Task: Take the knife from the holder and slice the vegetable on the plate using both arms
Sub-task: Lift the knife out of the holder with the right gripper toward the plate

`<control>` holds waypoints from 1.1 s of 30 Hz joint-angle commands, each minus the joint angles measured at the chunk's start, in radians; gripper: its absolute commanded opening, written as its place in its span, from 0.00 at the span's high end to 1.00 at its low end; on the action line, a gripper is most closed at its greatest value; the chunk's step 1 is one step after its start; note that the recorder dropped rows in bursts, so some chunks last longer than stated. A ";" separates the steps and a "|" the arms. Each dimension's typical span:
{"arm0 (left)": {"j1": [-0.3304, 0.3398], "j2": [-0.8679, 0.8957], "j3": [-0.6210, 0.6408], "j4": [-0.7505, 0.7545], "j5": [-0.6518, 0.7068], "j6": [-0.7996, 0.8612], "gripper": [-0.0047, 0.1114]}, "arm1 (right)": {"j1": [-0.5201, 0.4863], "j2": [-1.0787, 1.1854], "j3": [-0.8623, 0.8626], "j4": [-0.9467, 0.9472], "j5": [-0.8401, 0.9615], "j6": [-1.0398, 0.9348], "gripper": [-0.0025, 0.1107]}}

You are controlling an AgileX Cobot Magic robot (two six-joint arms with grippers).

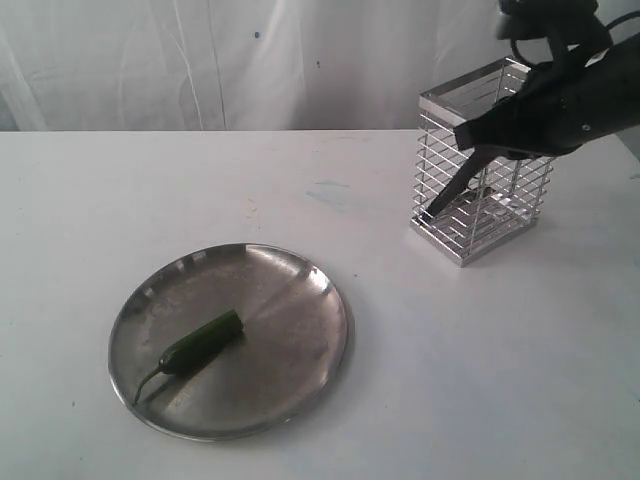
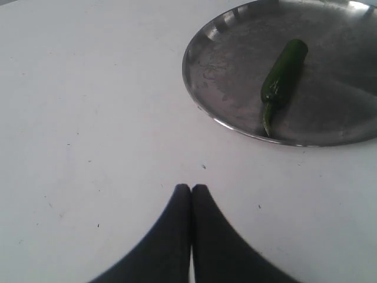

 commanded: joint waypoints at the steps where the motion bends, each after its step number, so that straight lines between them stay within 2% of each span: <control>1: -0.007 -0.004 0.005 -0.007 -0.003 -0.001 0.96 | 0.001 -0.072 -0.011 -0.005 -0.002 0.004 0.98; 10: -0.007 -0.004 0.005 -0.007 -0.003 -0.001 0.96 | 0.001 -0.265 -0.011 0.007 0.189 0.057 0.98; 15: -0.007 -0.004 0.005 -0.007 -0.003 -0.001 0.96 | 0.001 -0.392 0.011 0.128 0.193 0.084 0.98; 20: -0.007 -0.004 0.005 -0.007 -0.003 -0.004 0.96 | 0.001 -0.441 0.144 0.459 0.116 0.030 0.98; 21: -0.007 -0.004 0.005 -0.007 -0.003 -0.004 0.96 | 0.001 -0.436 0.221 0.688 0.075 -0.066 0.98; 22: -0.007 -0.004 0.005 -0.007 -0.003 -0.004 0.96 | 0.001 -0.430 0.266 0.838 0.056 -0.144 0.98; 23: -0.007 -0.004 0.005 -0.007 -0.003 -0.004 0.96 | 0.001 -0.417 0.344 1.155 0.040 -0.309 0.98; 24: -0.007 -0.004 0.005 -0.007 -0.003 -0.004 0.96 | 0.001 -0.412 0.385 1.300 0.042 -0.396 0.98; 28: -0.007 -0.004 0.005 -0.007 -0.003 -0.004 0.96 | 0.009 -0.377 0.564 1.340 0.151 -0.484 0.98; 33: -0.007 -0.004 0.005 -0.007 -0.003 -0.004 0.96 | 0.023 -0.344 0.641 1.340 0.082 -0.530 0.98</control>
